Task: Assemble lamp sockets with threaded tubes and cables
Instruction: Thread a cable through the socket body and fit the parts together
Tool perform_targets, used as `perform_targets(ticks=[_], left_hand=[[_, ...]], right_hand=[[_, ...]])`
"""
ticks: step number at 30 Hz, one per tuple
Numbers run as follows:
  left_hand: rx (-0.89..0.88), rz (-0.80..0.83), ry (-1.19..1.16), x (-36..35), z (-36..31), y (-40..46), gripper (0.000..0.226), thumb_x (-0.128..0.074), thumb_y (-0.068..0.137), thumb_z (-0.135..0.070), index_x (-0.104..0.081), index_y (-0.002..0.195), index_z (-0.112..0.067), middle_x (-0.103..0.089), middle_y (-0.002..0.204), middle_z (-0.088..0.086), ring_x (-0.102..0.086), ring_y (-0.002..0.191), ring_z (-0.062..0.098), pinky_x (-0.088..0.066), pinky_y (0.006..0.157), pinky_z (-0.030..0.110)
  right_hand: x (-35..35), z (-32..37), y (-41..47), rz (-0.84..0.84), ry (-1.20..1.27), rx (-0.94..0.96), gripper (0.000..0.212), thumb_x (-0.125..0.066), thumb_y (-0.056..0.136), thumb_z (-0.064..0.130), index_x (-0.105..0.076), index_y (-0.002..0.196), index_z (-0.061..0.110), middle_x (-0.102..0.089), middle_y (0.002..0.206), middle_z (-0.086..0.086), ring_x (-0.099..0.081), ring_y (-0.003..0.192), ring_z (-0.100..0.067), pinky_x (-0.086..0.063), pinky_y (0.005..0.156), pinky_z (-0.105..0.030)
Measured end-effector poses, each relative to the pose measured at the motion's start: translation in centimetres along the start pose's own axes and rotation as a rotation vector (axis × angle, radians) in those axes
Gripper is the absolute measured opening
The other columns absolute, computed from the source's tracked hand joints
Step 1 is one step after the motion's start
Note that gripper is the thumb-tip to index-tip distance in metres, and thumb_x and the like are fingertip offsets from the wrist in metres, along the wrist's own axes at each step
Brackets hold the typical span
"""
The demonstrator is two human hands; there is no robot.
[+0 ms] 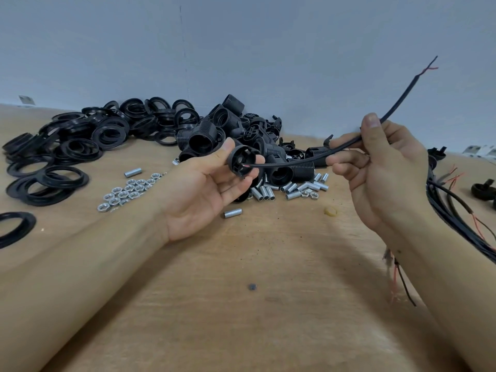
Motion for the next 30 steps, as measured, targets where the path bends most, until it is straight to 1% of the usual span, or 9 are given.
perform_targets(ticks=[3, 7, 12, 18, 20, 22, 25, 28, 30], left_hand=[[-0.008, -0.036, -0.009, 0.3, 0.0, 0.1, 0.025, -0.065, 0.083, -0.029, -0.079, 0.070, -0.013, -0.076, 0.099, 0.014, -0.075, 0.088, 0.019, -0.058, 0.071, 0.023], [0.002, -0.011, -0.020, 0.2, 0.2, 0.2, 0.022, -0.067, 0.081, -0.029, -0.079, 0.076, -0.011, -0.074, 0.107, 0.017, -0.074, 0.093, 0.020, -0.059, 0.072, 0.024], [0.016, 0.008, -0.004, 0.1, 0.3, 0.1, 0.025, -0.066, 0.084, -0.030, -0.081, 0.076, -0.012, -0.075, 0.106, 0.016, -0.074, 0.096, 0.019, -0.058, 0.075, 0.023], [-0.006, -0.010, 0.022, 0.0, 0.3, 0.1, 0.028, -0.064, 0.085, -0.031, -0.081, 0.080, -0.009, -0.074, 0.107, 0.018, -0.074, 0.096, 0.018, -0.058, 0.074, 0.022], [-0.050, -0.042, -0.012, 0.1, -0.1, 0.0, 0.028, -0.066, 0.083, -0.031, -0.078, 0.084, -0.006, -0.075, 0.104, 0.017, -0.074, 0.095, 0.019, -0.058, 0.073, 0.022], [-0.116, -0.062, -0.049, 0.3, -0.6, 0.0, 0.026, -0.068, 0.080, -0.032, -0.079, 0.082, -0.008, -0.076, 0.102, 0.014, -0.074, 0.097, 0.020, -0.059, 0.073, 0.022], [-0.226, -0.047, -0.069, 0.2, -1.6, -0.2, 0.022, -0.071, 0.076, -0.029, -0.078, 0.084, -0.010, -0.076, 0.100, 0.008, -0.073, 0.096, 0.018, -0.058, 0.078, 0.023], [-0.269, -0.030, -0.012, -0.2, -1.7, -0.4, 0.027, -0.073, 0.073, -0.025, -0.070, 0.094, -0.008, -0.077, 0.097, 0.003, -0.073, 0.095, 0.014, -0.057, 0.079, 0.024], [-0.293, -0.033, 0.061, -0.4, -1.6, -0.6, 0.021, -0.074, 0.070, -0.024, -0.073, 0.088, -0.012, -0.077, 0.092, 0.001, -0.073, 0.088, 0.010, -0.057, 0.075, 0.022]], right_hand=[[0.0, 0.0, 0.1, 0.002, 0.016, -0.010, 0.020, -0.050, 0.102, 0.023, -0.044, 0.108, 0.005, -0.070, 0.068, -0.009, -0.065, 0.048, -0.016, -0.050, 0.046, -0.019], [0.0, -0.1, 0.0, -0.003, 0.004, -0.013, 0.025, -0.051, 0.102, 0.022, -0.044, 0.114, 0.002, -0.071, 0.069, -0.010, -0.066, 0.049, -0.017, -0.051, 0.046, -0.018], [0.2, -0.1, 0.0, -0.013, 0.037, -0.025, 0.019, -0.051, 0.102, 0.022, -0.045, 0.106, 0.003, -0.072, 0.070, -0.011, -0.068, 0.052, -0.018, -0.053, 0.050, -0.018], [-0.4, -0.6, -0.2, 0.028, 0.095, -0.078, 0.022, -0.053, 0.101, 0.022, -0.045, 0.108, 0.002, -0.073, 0.073, -0.012, -0.071, 0.060, -0.018, -0.054, 0.053, -0.017], [-0.6, -0.4, -0.3, 0.055, 0.124, -0.095, 0.021, -0.056, 0.098, 0.020, -0.046, 0.103, 0.002, -0.073, 0.075, -0.013, -0.073, 0.065, -0.020, -0.055, 0.057, -0.019], [-1.0, -0.2, -0.4, 0.101, 0.125, -0.094, 0.021, -0.063, 0.091, 0.018, -0.050, 0.097, 0.001, -0.074, 0.078, -0.014, -0.074, 0.069, -0.023, -0.056, 0.060, -0.020], [-2.4, -0.4, -1.1, 0.233, 0.114, -0.112, 0.006, -0.069, 0.080, 0.012, -0.067, 0.074, 0.010, -0.074, 0.080, -0.016, -0.074, 0.075, -0.029, -0.057, 0.065, -0.023], [-3.7, -1.6, -2.2, 0.316, 0.106, -0.186, 0.013, -0.071, 0.073, 0.007, -0.069, 0.064, 0.016, -0.073, 0.089, -0.020, -0.073, 0.084, -0.034, -0.058, 0.070, -0.026], [-4.1, -2.3, -2.7, 0.349, 0.052, -0.225, 0.013, -0.072, 0.072, 0.009, -0.070, 0.062, 0.019, -0.073, 0.096, -0.018, -0.072, 0.090, -0.032, -0.057, 0.074, -0.030]])
Point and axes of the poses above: each hand's wrist, its own y-axis towards the middle knuckle, its own x-axis out of the back of the hand, z = x × y, the point moved 7 cm from there along y, towards the middle knuckle
